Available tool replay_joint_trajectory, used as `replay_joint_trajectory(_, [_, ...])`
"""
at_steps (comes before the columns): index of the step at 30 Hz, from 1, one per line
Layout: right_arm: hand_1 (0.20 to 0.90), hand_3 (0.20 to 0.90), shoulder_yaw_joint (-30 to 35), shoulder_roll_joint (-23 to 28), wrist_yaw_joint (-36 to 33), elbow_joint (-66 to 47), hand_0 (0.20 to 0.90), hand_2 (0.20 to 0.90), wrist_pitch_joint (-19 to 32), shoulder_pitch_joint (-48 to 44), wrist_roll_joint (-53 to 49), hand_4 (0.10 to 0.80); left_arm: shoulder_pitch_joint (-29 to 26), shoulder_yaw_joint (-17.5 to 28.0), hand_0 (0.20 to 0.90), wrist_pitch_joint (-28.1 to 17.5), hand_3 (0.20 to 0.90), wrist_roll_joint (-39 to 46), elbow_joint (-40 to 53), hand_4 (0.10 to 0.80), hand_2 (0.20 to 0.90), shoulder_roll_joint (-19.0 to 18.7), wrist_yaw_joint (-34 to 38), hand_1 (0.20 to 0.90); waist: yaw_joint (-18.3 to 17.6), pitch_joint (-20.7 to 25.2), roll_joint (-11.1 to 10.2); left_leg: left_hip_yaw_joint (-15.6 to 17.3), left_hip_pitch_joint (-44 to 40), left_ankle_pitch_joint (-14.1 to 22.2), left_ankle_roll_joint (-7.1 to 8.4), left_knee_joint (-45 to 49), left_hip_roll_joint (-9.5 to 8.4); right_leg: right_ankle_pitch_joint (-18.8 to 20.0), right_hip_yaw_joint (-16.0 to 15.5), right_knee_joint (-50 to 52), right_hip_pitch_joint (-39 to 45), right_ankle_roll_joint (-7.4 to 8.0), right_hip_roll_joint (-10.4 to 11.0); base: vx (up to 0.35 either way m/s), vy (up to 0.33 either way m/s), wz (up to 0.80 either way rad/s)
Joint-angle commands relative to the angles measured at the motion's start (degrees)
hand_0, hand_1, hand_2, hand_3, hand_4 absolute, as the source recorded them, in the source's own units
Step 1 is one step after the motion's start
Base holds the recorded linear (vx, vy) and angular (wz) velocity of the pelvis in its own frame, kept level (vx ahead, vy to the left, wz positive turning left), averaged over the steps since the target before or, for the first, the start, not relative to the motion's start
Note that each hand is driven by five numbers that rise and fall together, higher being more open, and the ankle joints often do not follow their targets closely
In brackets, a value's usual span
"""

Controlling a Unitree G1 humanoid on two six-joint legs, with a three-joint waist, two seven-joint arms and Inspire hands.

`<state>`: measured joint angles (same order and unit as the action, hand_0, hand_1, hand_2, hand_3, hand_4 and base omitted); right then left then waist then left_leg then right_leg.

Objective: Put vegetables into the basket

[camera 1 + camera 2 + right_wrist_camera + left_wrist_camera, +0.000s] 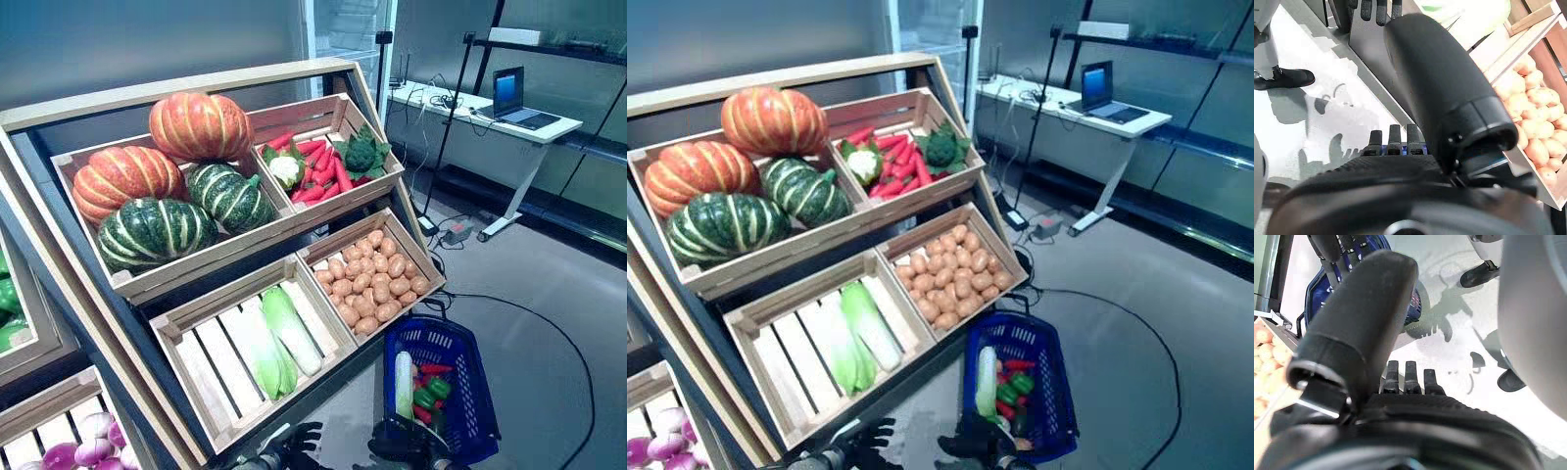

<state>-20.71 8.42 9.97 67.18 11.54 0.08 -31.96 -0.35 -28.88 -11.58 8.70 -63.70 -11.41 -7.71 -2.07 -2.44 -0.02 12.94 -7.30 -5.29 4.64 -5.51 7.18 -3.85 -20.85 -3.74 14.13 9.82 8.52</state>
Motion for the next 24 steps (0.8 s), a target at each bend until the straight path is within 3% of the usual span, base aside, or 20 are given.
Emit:
replay_joint_trajectory(1, [0.9,0.9,1.33,-2.33,-1.4,2.35,0.9,0.9,1.82,-6.66,-0.45,0.8,-5.93,-2.06,0.9,-1.75,0.9,-1.89,-3.59,0.8,0.9,2.95,-0.94,0.9,1.43,-3.27,0.13,3.6,-4.59,7.51,-1.66,0.51,-0.56,4.62,1.52,-1.26,-2.87,-3.35,-0.9,0.0,0.0,0.0])
replay_joint_trajectory(24, [0.9,0.9,1.59,-2.75,-2.1,3.21,0.9,0.9,1.66,-6.47,0.27,0.8,-6.13,-2.03,0.9,-2.08,0.9,-4.05,-4.49,0.8,0.9,3.05,0.83,0.9,1.7,-3.04,0.22,3.14,-4.68,7.41,-1.57,0.51,-0.49,4.49,1.32,-1.26,-2.55,-3.35,-0.61,0.0,0.0,0.0])
